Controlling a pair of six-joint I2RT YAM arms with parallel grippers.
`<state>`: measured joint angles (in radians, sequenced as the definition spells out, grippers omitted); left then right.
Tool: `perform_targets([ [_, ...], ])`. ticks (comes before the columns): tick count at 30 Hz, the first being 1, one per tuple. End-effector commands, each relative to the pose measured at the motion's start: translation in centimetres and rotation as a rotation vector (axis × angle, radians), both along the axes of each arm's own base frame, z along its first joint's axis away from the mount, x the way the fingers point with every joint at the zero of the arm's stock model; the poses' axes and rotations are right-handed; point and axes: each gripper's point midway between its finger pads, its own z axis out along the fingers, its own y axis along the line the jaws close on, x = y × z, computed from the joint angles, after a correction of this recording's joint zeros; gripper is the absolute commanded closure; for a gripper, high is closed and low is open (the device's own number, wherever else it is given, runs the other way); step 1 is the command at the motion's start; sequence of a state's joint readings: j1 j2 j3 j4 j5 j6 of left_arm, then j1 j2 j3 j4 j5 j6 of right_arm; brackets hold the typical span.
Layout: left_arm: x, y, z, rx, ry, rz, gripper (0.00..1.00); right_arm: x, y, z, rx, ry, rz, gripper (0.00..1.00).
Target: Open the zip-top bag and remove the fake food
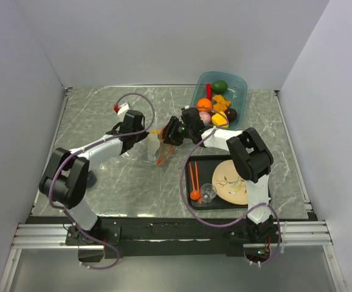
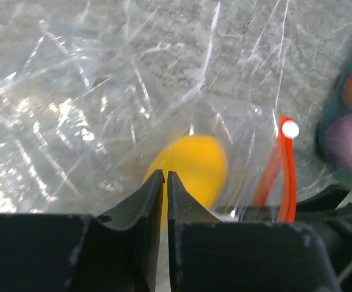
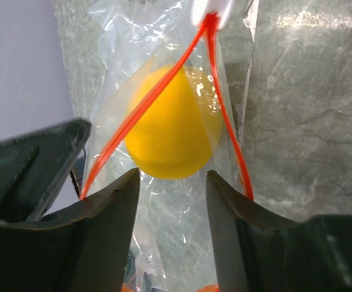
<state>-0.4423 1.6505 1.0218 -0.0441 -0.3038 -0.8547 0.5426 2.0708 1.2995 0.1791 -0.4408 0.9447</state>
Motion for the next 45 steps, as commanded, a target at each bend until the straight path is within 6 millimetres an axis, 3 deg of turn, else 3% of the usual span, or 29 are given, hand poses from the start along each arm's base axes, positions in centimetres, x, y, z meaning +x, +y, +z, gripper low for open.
perform_targets([
  [1, 1.8, -1.4, -1.1, -0.043, 0.018, -0.052, 0.87, 0.9, 0.6, 0.3, 0.02, -0.019, 0.006, 0.4],
  [5, 2.5, -2.5, -2.3, -0.089, 0.015, -0.065, 0.88, 1.2, 0.6, -0.4, -0.013, -0.019, 0.003, 0.32],
  [18, 1.2, -4.0, -4.5, -0.189, 0.046, -0.102, 0.9, 0.8, 2.1, -0.9, -0.052, -0.027, 0.015, 0.26],
  [32, -0.4, -5.1, -5.4, -0.307, 0.046, -0.126, 0.96, 0.3, 2.9, -2.1, -0.068, -0.009, 0.027, 0.23],
  [35, -0.5, -4.8, -5.5, -0.294, 0.048, -0.12, 0.97, 0.2, 2.8, -1.9, -0.068, -0.015, 0.034, 0.33],
  [36, -0.7, -4.5, -5.8, -0.278, 0.059, -0.112, 0.97, 0.1, 2.6, -1.9, -0.073, -0.014, 0.033, 0.45],
  [39, -0.7, -2.8, -6.6, -0.22, 0.083, -0.053, 0.99, 0.2, 1.9, -0.7, -0.074, -0.036, 0.027, 0.66],
  [45, -1.6, 0.3, -8.9, -0.173, 0.167, 0.038, 0.99, -0.2, 0.2, 1.9, -0.075, -0.085, 0.017, 0.74],
])
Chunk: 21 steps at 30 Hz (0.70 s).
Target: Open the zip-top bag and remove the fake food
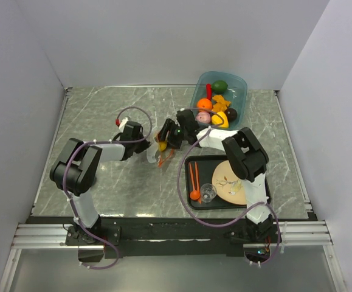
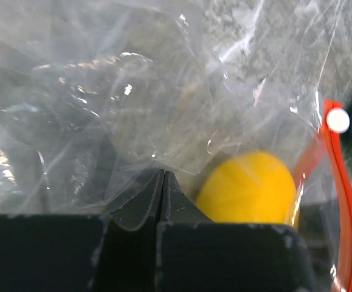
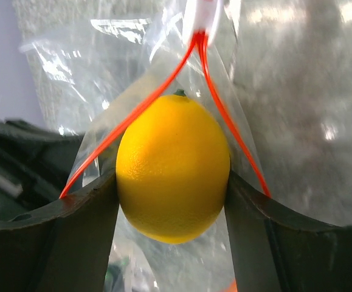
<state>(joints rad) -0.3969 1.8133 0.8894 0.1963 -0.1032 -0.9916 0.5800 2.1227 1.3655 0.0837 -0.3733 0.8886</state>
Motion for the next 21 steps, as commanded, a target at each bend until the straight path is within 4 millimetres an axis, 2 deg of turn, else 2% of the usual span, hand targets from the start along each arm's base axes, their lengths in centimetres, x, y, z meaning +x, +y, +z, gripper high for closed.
perform_targets([
  [1, -0.6, 2.2, -1.3, 0.03, 0.056, 0.06, 0.99, -0.1, -0.8, 4.9, 0.032, -0.103, 0.006, 0.75],
  [6, -0.5, 2.7, -1.3, 0.026, 0.055, 0.071, 0.99, -0.8, -2.2, 5.0, -0.028, -0.118, 0.005, 0.76],
  [13, 0.1, 3.3, -1.0, 0.032, 0.048, 0.073, 0.99, -0.9, -4.2, 6.5, -0.066, -0.175, -0.002, 0.77],
  [14, 0.3, 3.3, -0.7, 0.031, 0.042, 0.071, 0.99, -1.2, -4.8, 6.1, -0.088, -0.158, -0.003, 0.77],
  [17, 0.6, 3.3, -0.4, 0.032, 0.038, 0.065, 0.99, -1.3, -6.0, 7.2, -0.105, -0.17, 0.007, 0.77],
  [21, 1.0, 3.2, -0.1, 0.03, 0.033, 0.058, 0.99, -1.3, -7.3, 9.6, -0.091, -0.201, 0.045, 0.78],
])
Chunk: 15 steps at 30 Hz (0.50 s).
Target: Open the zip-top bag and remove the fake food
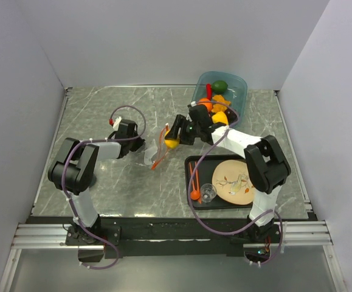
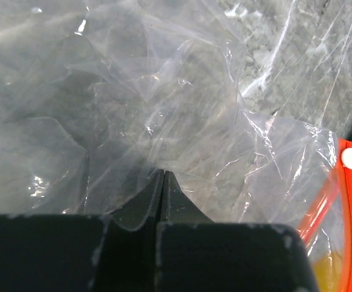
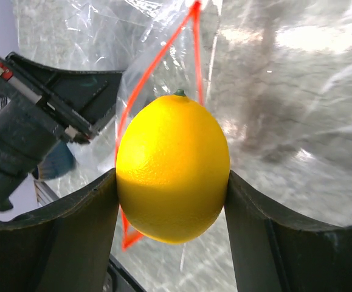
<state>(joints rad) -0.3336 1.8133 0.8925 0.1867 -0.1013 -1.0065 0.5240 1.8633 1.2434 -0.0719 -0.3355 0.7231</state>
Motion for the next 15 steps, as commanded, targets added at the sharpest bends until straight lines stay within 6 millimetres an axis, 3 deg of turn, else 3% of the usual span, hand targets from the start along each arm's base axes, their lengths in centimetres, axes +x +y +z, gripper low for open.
perform_targets([
  [1, 0.0, 0.7, 0.1, 0.038, 0.021, -0.016, 0.99, 0.5, -2.0, 5.1, 0.009, -0.104, 0.029, 0.78],
  [5, 0.3, 0.5, 0.8, 0.04, 0.01, -0.023, 0.99, 1.8, -5.2, 7.1, 0.002, -0.146, -0.025, 0.77],
  [8, 0.5, 0.2, 1.5, 0.031, -0.007, -0.04, 0.98, 4.6, -8.7, 8.7, -0.014, -0.184, -0.112, 0.76],
  [9, 0.6, -0.1, 2.0, 0.028, -0.02, -0.06, 0.98, 5.9, -10.3, 8.6, -0.033, -0.188, -0.155, 0.76],
  [10, 0.7, -0.2, 2.2, 0.027, -0.027, -0.07, 0.96, 7.3, -11.0, 9.9, -0.043, -0.223, -0.186, 0.76],
  [12, 0.9, -0.3, 2.9, 0.032, -0.042, -0.085, 0.94, 9.5, -13.2, 9.0, -0.115, -0.215, -0.262, 0.76],
  [14, 0.9, -0.5, 3.6, 0.028, -0.046, -0.097, 0.93, 12.4, -16.1, 10.1, -0.14, -0.258, -0.364, 0.76],
  [15, 0.9, -0.5, 4.0, 0.032, -0.053, -0.102, 0.93, 13.6, -17.7, 9.0, -0.175, -0.247, -0.418, 0.76],
])
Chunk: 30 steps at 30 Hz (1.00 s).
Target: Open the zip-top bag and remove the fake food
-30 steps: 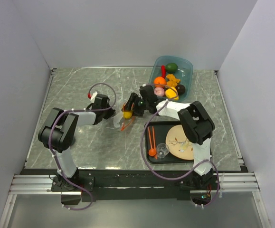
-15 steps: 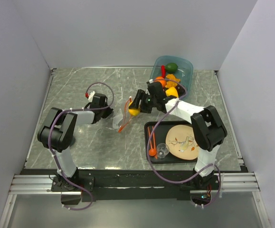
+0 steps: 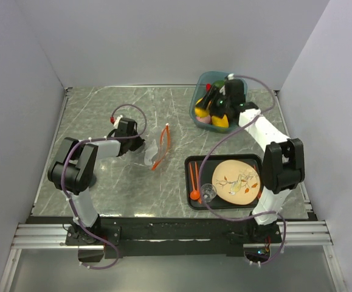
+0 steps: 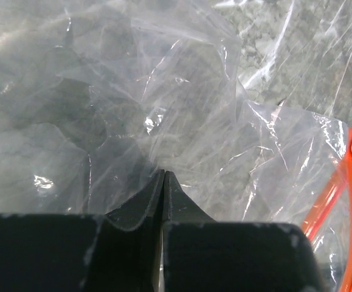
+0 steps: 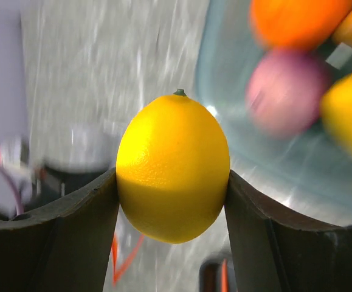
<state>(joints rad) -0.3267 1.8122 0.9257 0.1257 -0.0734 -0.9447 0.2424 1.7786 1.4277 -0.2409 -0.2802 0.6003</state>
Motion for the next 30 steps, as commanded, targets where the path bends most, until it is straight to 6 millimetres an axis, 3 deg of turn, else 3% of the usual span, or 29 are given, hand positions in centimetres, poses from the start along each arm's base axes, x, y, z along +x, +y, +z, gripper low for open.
perform_targets([
  [1, 1.3, -0.5, 4.4, -0.005, -0.084, -0.047, 0.93, 6.4, -7.0, 1.7, -0.108, -0.093, -0.227, 0.76],
  [2, 1.1, -0.7, 4.6, -0.005, -0.078, -0.055, 0.93, 7.4, -7.9, 0.1, -0.126, -0.067, -0.252, 0.75],
  [3, 1.2, -0.7, 5.2, -0.009, -0.086, -0.058, 0.93, 8.3, -9.0, -0.1, -0.143, -0.065, -0.289, 0.75],
  [4, 1.2, -0.7, 5.6, -0.008, -0.089, -0.059, 0.93, 9.8, -9.7, 1.2, -0.142, -0.096, -0.314, 0.75],
  [5, 1.2, -0.9, 6.0, -0.011, -0.093, -0.064, 0.93, 10.7, -10.8, -1.0, -0.162, -0.052, -0.337, 0.73],
  [6, 1.1, -0.9, 6.6, -0.012, -0.098, -0.068, 0.93, 11.4, -11.4, -1.3, -0.174, -0.046, -0.35, 0.72],
  [7, 1.1, -1.0, 7.1, -0.011, -0.106, -0.074, 0.92, 12.8, -11.8, 0.2, -0.18, -0.08, -0.369, 0.71],
  [8, 1.2, -0.9, 7.5, -0.007, -0.112, -0.075, 0.92, 13.2, -12.8, -2.4, -0.225, -0.025, -0.385, 0.69],
  [9, 0.8, -0.7, 7.9, 0.001, -0.108, -0.078, 0.92, 13.8, -13.4, -2.8, -0.24, -0.019, -0.398, 0.67],
  [10, 0.8, -0.8, 8.4, 0.001, -0.115, -0.082, 0.91, 14.7, -13.9, -1.7, -0.247, -0.043, -0.415, 0.65],
  [11, 0.7, -0.7, 8.8, 0.008, -0.12, -0.085, 0.9, 14.9, -14.3, -3.5, -0.264, -0.003, -0.416, 0.61],
  [13, 0.4, -0.3, 9.8, 0.027, -0.133, -0.087, 0.88, 15.7, -15.7, -3.3, -0.268, -0.008, -0.442, 0.53],
  [14, 0.3, -0.2, 10.1, 0.032, -0.136, -0.091, 0.87, 15.8, -16.2, -4.0, -0.278, 0.011, -0.449, 0.43],
  [16, 0.0, -0.2, 11.3, 0.025, -0.159, -0.097, 0.85, 16.2, -16.8, -3.7, -0.27, 0.008, -0.455, 0.32],
  [20, -0.5, -0.3, 13.0, 0.004, -0.197, -0.105, 0.81, 15.6, -16.4, -2.5, -0.26, 0.011, -0.428, 0.08],
  [24, -1.2, -0.3, 14.7, -0.032, -0.245, -0.101, 0.74, 13.5, -15.5, -0.5, -0.26, 0.023, -0.401, 0.04],
  [25, -1.6, -0.3, 14.3, -0.039, -0.241, -0.102, 0.7, 12.2, -14.9, -1.5, -0.26, 0.057, -0.382, 0.03],
  [26, -1.8, -0.4, 14.4, -0.046, -0.246, -0.104, 0.68, 11.2, -14.2, 1.0, -0.239, 0.019, -0.373, 0.03],
  [27, -2.1, -0.7, 15.1, -0.055, -0.27, -0.114, 0.65, 10.3, -13.4, 1.8, -0.233, 0.004, -0.363, 0.02],
  [28, -2.6, -0.7, 14.6, -0.054, -0.265, -0.12, 0.59, 8.1, -12.2, -0.7, -0.231, 0.06, -0.321, 0.0],
  [29, -3.0, -0.8, 14.5, -0.053, -0.265, -0.124, 0.55, 6.9, -9.7, 2.9, -0.211, -0.035, -0.284, 0.0],
  [30, -3.5, -1.2, 15.1, -0.054, -0.282, -0.137, 0.5, 5.6, -8.5, 3.2, -0.208, -0.052, -0.264, 0.0],
])
